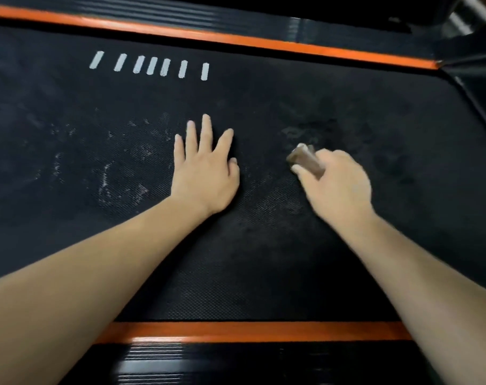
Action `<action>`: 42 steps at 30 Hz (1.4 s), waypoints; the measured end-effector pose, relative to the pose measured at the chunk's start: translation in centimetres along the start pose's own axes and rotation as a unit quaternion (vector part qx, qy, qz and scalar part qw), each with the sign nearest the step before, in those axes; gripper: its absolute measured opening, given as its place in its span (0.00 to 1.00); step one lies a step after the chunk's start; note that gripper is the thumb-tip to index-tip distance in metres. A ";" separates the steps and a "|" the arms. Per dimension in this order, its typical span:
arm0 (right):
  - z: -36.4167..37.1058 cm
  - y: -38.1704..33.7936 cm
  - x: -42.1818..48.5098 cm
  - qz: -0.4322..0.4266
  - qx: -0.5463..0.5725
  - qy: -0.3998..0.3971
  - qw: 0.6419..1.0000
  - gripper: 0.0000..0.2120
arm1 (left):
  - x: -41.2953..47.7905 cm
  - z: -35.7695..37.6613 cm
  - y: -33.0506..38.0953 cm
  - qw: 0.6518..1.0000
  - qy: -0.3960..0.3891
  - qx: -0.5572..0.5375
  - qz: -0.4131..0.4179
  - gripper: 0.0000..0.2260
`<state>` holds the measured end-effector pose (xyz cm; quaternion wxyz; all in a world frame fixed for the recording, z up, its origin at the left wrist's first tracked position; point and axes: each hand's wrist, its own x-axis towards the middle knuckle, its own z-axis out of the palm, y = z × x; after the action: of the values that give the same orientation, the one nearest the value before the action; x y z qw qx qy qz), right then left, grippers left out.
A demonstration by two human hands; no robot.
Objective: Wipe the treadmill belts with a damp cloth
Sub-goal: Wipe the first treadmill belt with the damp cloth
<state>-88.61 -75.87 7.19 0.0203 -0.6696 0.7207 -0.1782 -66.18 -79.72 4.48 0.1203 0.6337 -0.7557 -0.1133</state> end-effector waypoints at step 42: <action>2.4 1.9 10.8 -0.136 -0.015 -0.006 0.991 0.16 | 2.7 0.9 2.1 0.998 -0.014 0.043 -0.031 0.24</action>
<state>-90.91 -86.87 6.71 -0.0100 -0.7628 0.6254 -0.1639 -68.90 -81.98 4.41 0.0785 0.6595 -0.7417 -0.0934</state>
